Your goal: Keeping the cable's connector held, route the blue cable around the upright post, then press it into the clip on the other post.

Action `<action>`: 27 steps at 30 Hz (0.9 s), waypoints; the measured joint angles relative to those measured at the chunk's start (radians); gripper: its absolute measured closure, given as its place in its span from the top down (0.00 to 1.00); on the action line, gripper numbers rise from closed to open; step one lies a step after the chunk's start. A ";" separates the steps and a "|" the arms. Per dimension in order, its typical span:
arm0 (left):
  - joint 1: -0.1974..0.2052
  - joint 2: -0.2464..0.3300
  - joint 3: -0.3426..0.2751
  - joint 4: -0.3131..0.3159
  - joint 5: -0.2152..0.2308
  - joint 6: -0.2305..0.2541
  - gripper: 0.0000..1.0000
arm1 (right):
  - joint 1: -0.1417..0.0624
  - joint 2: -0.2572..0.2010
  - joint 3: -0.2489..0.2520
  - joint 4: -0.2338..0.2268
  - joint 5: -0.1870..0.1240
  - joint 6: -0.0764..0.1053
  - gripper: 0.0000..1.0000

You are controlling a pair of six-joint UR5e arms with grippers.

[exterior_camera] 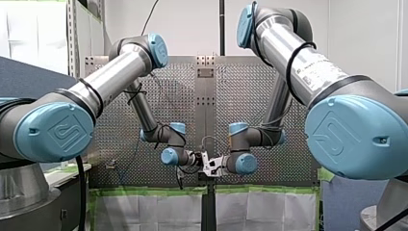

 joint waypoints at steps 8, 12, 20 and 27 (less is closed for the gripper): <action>0.007 0.000 0.000 -0.007 0.006 0.001 1.00 | 0.000 0.000 0.000 0.002 0.000 -0.001 0.00; 0.011 0.000 0.000 -0.010 0.005 0.003 0.97 | 0.000 0.000 0.000 0.002 0.000 0.000 0.00; 0.016 0.000 0.000 -0.011 0.007 0.001 0.81 | 0.000 0.000 0.000 0.000 0.000 0.001 0.00; 0.019 0.000 0.000 -0.010 0.017 -0.001 0.71 | 0.000 0.000 -0.001 -0.001 0.000 0.002 0.00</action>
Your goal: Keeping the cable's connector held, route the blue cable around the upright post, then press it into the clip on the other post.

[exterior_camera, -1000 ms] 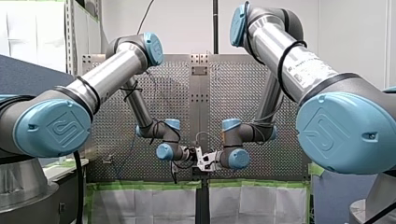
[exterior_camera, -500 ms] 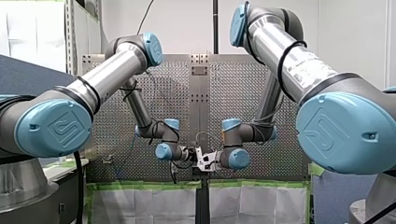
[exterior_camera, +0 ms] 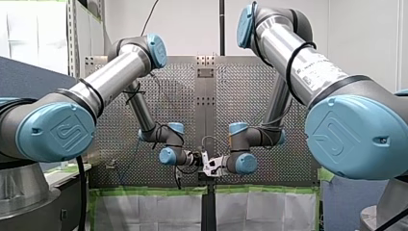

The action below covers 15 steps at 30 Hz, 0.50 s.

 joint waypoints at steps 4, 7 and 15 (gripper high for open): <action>0.000 0.000 0.000 0.001 0.001 -0.001 0.61 | 0.000 0.000 0.000 0.000 -0.001 0.000 0.00; 0.000 0.000 0.000 0.003 0.008 -0.001 0.56 | 0.000 0.000 0.000 0.000 0.000 0.001 0.00; 0.001 0.000 0.000 0.002 0.023 0.003 0.63 | -0.007 0.003 0.003 -0.013 0.000 0.026 0.00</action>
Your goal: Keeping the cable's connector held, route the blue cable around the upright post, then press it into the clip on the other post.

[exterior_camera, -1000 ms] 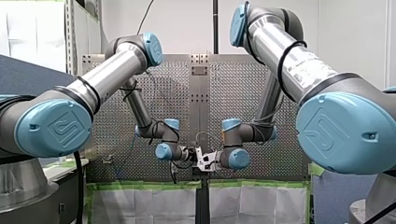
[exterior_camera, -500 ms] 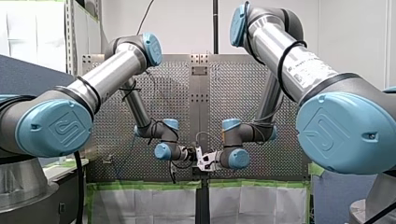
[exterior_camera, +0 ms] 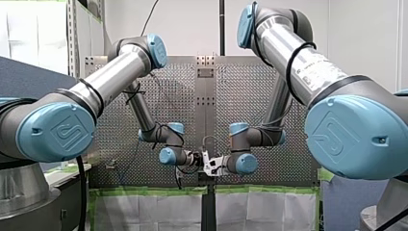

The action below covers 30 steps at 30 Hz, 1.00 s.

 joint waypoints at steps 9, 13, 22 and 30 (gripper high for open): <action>0.003 0.000 0.000 0.005 -0.006 0.008 0.63 | -0.015 0.044 0.024 -0.033 0.004 0.026 0.00; 0.008 0.000 0.000 0.005 -0.014 0.019 0.63 | -0.028 0.047 0.044 -0.036 0.023 0.025 0.00; 0.014 -0.001 0.000 -0.032 -0.037 0.048 0.63 | -0.054 0.028 0.055 0.002 0.055 0.005 0.00; 0.016 -0.002 0.000 -0.096 -0.063 0.096 0.63 | -0.078 0.022 0.055 0.037 0.049 0.016 0.00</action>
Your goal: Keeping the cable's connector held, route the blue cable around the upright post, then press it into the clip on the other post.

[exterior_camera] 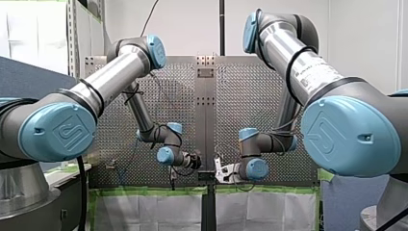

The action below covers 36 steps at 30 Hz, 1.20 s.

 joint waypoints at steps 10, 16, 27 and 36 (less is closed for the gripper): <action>0.002 -0.036 0.000 -0.093 0.002 0.092 0.63 | -0.037 0.000 0.000 -0.026 -0.070 0.066 0.00; -0.005 -0.069 0.000 -0.150 0.013 0.122 0.63 | -0.045 0.000 -0.002 -0.060 -0.119 0.115 0.00; -0.012 -0.072 0.000 -0.189 -0.022 0.094 0.63 | -0.033 0.000 -0.006 -0.059 -0.222 0.168 0.00; -0.002 -0.071 0.000 -0.119 -0.088 0.092 0.60 | -0.041 0.000 -0.005 -0.039 -0.287 0.169 0.00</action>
